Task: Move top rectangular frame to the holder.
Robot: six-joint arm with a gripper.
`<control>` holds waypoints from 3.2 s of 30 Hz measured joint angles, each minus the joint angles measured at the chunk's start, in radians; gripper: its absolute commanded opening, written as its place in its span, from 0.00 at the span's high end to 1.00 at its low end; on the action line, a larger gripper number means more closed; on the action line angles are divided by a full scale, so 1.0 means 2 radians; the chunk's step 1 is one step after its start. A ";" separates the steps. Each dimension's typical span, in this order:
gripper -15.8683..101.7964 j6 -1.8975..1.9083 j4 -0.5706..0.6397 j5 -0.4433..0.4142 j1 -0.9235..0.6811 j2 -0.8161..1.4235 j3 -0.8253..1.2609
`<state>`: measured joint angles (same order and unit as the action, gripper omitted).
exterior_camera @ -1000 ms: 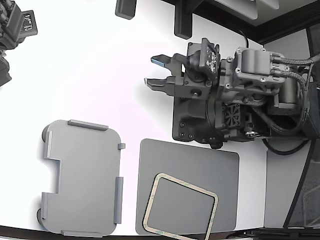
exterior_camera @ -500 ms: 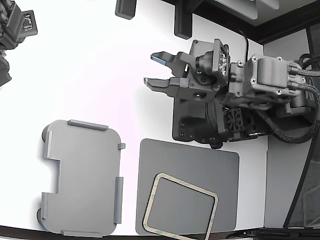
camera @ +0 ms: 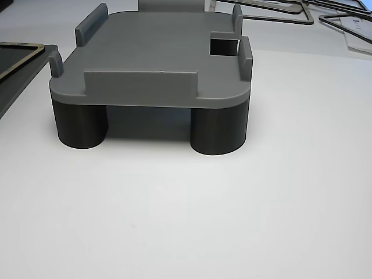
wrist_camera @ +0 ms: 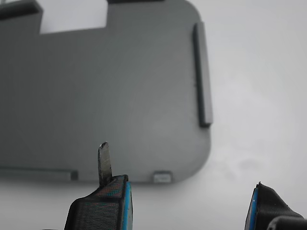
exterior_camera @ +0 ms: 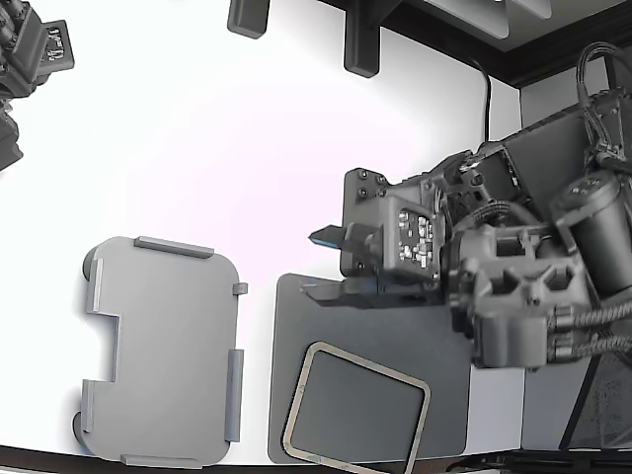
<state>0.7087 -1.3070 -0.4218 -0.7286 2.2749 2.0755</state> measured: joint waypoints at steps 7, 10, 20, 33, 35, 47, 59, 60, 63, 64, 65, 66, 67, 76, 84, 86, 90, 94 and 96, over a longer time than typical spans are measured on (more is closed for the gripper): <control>0.02 0.168 -0.064 0.023 -0.111 -0.096 -0.055; 0.02 0.229 -0.090 0.064 -0.136 -0.140 -0.084; 0.02 0.343 -0.097 0.136 -0.186 -0.196 -0.083; 0.07 0.422 -0.067 0.122 -0.249 -0.259 -0.043; 0.07 0.422 -0.055 0.127 -0.250 -0.259 -0.031; 0.24 0.430 -0.044 0.133 -0.250 -0.258 -0.015; 0.30 0.426 -0.035 0.138 -0.239 -0.249 0.006; 0.31 0.426 -0.032 0.138 -0.238 -0.249 0.008; 0.31 0.426 -0.024 0.138 -0.237 -0.247 0.016; 0.31 0.426 -0.021 0.138 -0.236 -0.246 0.019; 0.31 0.426 -0.019 0.139 -0.236 -0.245 0.021; 0.31 0.426 -0.018 0.140 -0.236 -0.244 0.022; 0.32 0.426 -0.018 0.140 -0.236 -0.242 0.024; 0.37 0.426 -0.017 0.140 -0.235 -0.231 0.041; 0.37 0.425 -0.005 0.139 -0.232 -0.224 0.058; 0.38 0.425 -0.003 0.139 -0.231 -0.224 0.061; 0.46 0.424 -0.001 0.139 -0.231 -0.223 0.062; 0.71 0.424 0.001 0.140 -0.231 -0.222 0.064; 0.86 0.424 0.001 0.140 -0.230 -0.221 0.064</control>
<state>1.5570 -1.3054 -0.1427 -1.1888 1.8331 2.2043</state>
